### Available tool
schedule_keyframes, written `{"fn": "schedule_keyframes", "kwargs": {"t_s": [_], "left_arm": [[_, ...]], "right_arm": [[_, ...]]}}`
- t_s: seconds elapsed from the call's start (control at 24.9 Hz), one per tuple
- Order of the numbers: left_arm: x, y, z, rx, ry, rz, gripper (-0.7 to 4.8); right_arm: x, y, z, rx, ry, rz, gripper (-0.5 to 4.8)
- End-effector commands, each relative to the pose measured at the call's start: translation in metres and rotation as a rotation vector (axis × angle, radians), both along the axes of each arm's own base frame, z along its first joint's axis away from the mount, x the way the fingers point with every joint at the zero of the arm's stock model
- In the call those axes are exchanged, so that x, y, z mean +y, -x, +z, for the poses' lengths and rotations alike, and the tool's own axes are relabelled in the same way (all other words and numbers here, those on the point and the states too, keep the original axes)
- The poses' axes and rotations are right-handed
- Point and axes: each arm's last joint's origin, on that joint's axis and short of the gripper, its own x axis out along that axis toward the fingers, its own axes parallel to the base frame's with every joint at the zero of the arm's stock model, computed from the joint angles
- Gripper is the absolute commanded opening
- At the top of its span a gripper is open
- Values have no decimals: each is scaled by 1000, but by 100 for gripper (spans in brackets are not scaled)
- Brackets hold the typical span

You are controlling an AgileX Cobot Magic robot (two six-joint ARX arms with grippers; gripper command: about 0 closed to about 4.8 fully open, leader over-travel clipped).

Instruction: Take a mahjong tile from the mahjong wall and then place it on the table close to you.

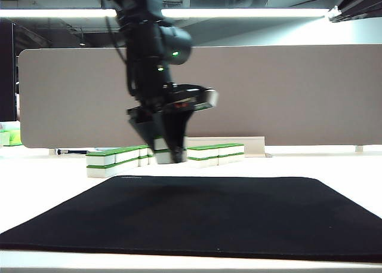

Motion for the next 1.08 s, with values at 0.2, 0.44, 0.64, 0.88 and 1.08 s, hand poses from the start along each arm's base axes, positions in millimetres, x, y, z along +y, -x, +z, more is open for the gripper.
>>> {"fn": "schedule_keyframes", "kwargs": {"t_s": [0.2, 0.44, 0.64, 0.88, 1.08], "left_arm": [[-59, 32, 6, -129, 49, -203, 191], [-97, 64, 7, -178, 81, -357, 190], [-108, 71, -17, -112, 38, -388, 191], [-114, 74, -38, -42, 13, -403, 191], [-118, 79, -48, -11, -15, -413, 322]], "right_arm": [[-15, -2, 3, -24, -3, -88, -1], [-16, -2, 4, -24, -4, -92, -1], [-16, -2, 4, -24, -4, -92, -1], [-16, -2, 4, -24, -4, -93, -1], [-16, -2, 4, -24, -4, -93, -1]]}}
